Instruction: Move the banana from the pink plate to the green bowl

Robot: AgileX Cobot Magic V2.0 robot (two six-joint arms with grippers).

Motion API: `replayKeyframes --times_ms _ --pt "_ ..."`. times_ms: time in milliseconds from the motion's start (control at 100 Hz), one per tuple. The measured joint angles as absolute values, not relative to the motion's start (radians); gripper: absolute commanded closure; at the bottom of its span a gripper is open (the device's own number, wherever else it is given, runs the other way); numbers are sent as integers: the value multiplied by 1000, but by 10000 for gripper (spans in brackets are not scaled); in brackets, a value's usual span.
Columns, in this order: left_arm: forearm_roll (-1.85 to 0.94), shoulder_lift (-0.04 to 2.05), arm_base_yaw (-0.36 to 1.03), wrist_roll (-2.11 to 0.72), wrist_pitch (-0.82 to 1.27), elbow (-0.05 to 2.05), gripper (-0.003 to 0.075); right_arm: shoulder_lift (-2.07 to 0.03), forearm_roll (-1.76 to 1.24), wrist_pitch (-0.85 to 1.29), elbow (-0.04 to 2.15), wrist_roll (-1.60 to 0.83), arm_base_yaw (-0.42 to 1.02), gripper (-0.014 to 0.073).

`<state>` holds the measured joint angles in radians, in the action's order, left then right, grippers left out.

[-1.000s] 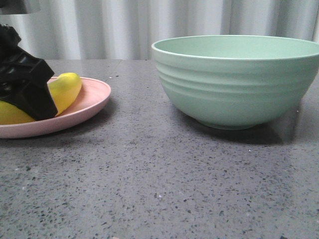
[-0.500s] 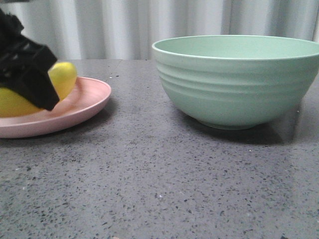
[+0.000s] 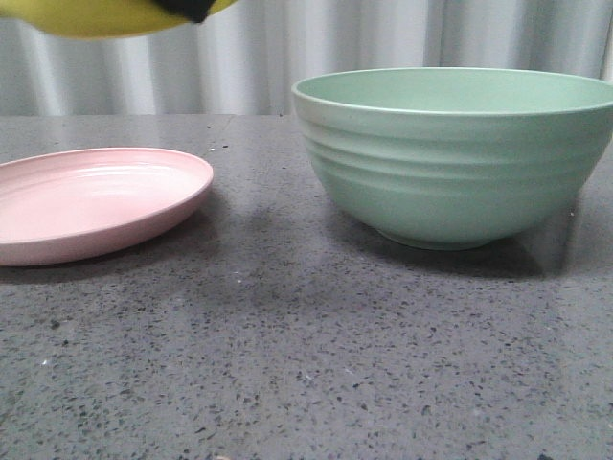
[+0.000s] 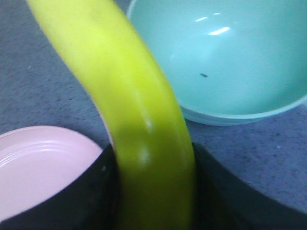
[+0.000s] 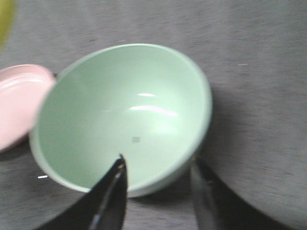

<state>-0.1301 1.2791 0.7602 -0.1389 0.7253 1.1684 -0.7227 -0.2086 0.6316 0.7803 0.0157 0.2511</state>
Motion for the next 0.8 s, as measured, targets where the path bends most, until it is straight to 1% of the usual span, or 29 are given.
replayKeyframes --times_ms 170,330,510,800 --pt "-135 1288 861 -139 731 1168 741 -868 -334 574 866 16 378 241" --pt "-152 1318 893 -141 729 1168 741 -1000 -420 492 931 16 452 241" --pt "-181 1324 896 -141 729 1168 741 -1127 -506 412 972 16 477 241" --pt "-178 1324 896 -137 730 1168 741 -1282 -592 385 1030 16 479 241"
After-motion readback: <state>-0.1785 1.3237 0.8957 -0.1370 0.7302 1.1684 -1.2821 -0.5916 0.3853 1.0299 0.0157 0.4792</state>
